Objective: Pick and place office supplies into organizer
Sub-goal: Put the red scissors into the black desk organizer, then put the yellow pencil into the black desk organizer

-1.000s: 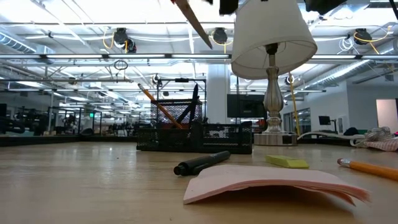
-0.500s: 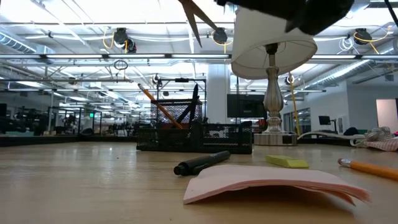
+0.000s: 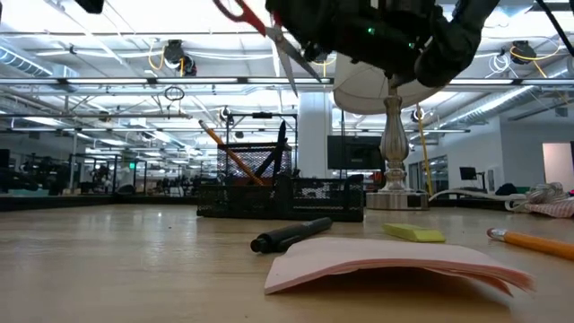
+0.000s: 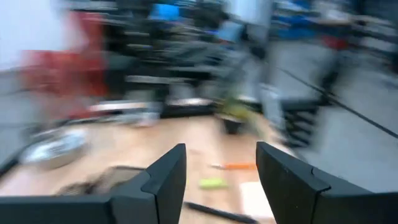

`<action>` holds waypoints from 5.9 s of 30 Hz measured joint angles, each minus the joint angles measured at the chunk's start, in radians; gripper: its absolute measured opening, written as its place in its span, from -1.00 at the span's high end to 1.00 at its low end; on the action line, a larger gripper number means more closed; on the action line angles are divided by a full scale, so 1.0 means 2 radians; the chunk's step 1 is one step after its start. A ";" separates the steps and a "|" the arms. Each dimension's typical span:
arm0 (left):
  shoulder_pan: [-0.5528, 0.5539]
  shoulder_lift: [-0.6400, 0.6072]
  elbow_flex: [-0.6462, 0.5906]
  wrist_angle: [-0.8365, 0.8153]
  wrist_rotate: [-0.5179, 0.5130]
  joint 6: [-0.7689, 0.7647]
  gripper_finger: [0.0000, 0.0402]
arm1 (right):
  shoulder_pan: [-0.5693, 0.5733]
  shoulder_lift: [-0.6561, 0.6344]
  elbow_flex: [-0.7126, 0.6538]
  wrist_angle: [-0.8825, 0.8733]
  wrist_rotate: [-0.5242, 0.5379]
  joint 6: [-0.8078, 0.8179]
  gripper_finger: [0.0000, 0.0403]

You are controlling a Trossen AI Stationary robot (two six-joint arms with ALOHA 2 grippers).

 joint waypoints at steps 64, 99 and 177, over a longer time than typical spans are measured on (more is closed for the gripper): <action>0.140 0.118 0.001 0.254 -0.059 0.034 0.72 | 0.113 0.066 0.051 0.056 0.238 -0.211 0.85; 0.021 0.111 0.001 0.173 -0.003 -0.057 0.69 | -0.031 0.187 0.096 0.097 0.136 -0.014 0.83; 0.016 0.112 0.001 0.104 -0.009 -0.134 0.69 | 0.267 -0.091 0.094 -0.864 0.187 0.578 0.65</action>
